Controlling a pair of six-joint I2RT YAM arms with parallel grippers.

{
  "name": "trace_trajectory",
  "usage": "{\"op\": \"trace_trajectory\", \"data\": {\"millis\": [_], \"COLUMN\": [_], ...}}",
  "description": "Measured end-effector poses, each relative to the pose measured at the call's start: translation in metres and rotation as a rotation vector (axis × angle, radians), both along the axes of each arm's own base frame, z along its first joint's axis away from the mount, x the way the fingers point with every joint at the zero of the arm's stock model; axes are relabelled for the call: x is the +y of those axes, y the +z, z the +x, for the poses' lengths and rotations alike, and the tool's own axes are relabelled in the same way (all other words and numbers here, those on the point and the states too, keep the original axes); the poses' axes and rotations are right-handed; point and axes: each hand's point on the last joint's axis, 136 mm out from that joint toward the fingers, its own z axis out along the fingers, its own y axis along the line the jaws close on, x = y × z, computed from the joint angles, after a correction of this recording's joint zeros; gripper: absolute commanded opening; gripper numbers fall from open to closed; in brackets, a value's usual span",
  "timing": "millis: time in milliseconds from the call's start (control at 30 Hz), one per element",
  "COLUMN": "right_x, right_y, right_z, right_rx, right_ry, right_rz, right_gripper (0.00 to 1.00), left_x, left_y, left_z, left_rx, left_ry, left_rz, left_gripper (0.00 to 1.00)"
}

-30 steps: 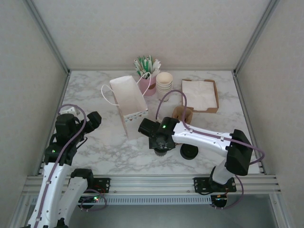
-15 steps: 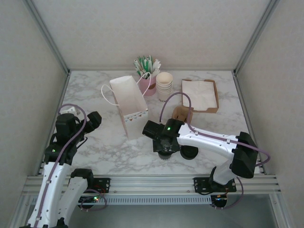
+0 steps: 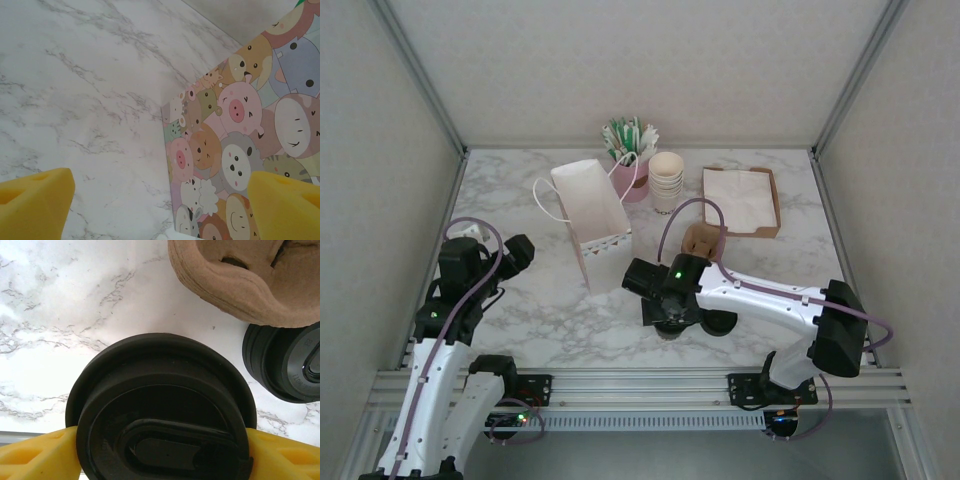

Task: Pack the takeout coffee

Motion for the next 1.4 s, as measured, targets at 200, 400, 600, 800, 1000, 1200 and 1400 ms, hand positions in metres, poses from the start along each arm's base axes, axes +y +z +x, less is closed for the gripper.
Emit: {"op": "trace_trajectory", "data": {"millis": [200, 400, 600, 800, 1000, 1200, 1400], "right_x": [-0.002, -0.005, -0.006, -0.009, -0.034, -0.069, -0.08], "right_y": [0.004, 0.007, 0.023, 0.075, 0.11, 0.11, 0.084], "right_z": [-0.001, -0.002, 0.002, 0.02, 0.055, 0.096, 0.122], "right_rx": [-0.003, -0.005, -0.041, -0.192, -0.319, -0.361, -0.318], "right_ry": [0.001, 0.002, 0.005, 0.013, -0.083, -0.26, -0.308], "right_rz": [0.007, 0.002, 0.023, 0.106, 0.139, 0.153, 0.125], "right_gripper": [0.83, 0.85, 0.86, 0.85, 0.71, 0.55, 0.52], "left_x": [0.0, 0.0, 0.0, 0.0, 0.0, 0.0, 0.0], "left_y": [0.0, 0.0, 0.0, 0.0, -0.001, -0.001, -0.001], "left_z": [0.0, 0.0, 0.0, 0.0, 0.0, 0.0, 0.0], "left_rx": [0.0, 0.0, 0.0, 0.002, 0.003, 0.003, 0.003], "left_ry": [0.0, 0.0, 0.0, 0.0, 0.0, 0.0, -0.001], "left_rz": [0.0, 0.0, 0.0, 0.0, 0.0, 0.0, 0.001], "left_gripper": [0.89, 0.89, 0.89, 0.89, 0.89, 0.89, 0.89]}}
